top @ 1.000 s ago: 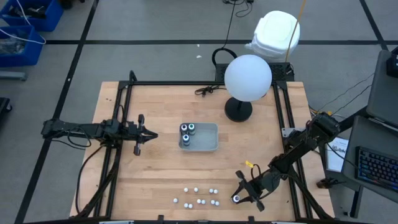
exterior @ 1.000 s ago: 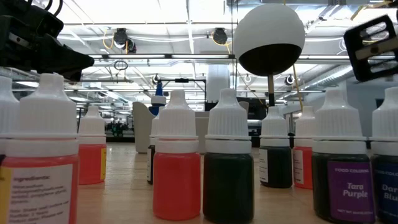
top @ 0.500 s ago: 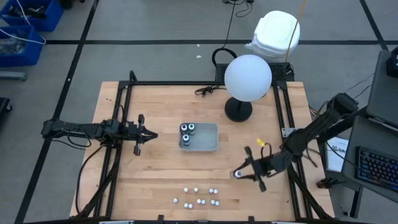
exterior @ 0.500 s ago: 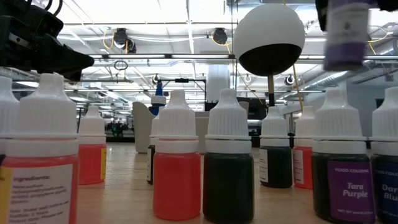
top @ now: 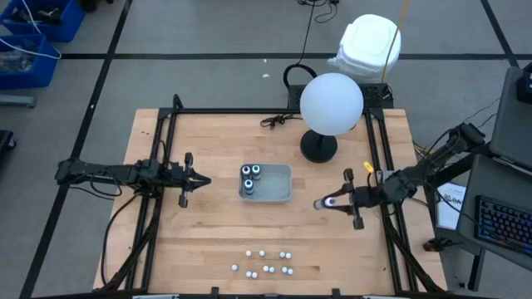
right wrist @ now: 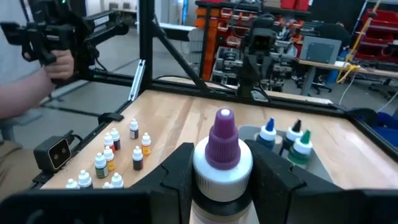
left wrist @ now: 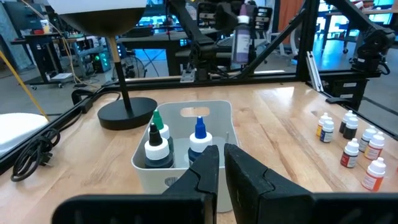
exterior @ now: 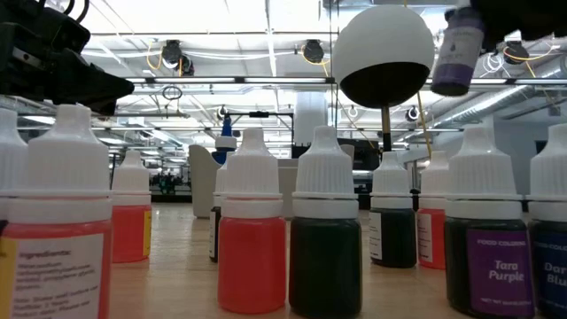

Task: Pick & Place food coloring
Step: Put the big purple food coloring bottle into the gray bin, then put the small black food coloring bottle into the gray bin

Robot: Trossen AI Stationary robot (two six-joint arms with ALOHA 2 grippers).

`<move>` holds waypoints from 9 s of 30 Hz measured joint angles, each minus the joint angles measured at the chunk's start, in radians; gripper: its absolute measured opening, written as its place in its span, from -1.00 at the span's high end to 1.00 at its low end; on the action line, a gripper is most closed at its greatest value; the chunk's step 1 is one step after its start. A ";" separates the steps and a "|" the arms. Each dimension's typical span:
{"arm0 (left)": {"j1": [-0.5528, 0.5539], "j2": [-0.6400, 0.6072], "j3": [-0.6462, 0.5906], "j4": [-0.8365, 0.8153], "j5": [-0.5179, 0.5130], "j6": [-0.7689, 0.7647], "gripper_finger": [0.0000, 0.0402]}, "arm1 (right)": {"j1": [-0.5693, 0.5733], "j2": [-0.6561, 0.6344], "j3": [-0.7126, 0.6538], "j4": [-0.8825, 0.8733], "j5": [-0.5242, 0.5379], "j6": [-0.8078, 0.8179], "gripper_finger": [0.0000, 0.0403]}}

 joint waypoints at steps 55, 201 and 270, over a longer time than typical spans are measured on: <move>0.000 0.000 0.000 0.009 -0.017 -0.023 0.82 | -0.207 0.469 0.298 0.202 -0.023 -0.054 0.46; 0.000 0.000 0.000 0.001 -0.017 0.022 0.82 | -0.481 0.489 0.591 -0.143 -0.325 -0.176 0.91; 0.000 0.000 0.000 -0.034 -0.018 -0.020 0.82 | -0.489 -0.594 -0.305 -0.061 -0.317 0.008 1.00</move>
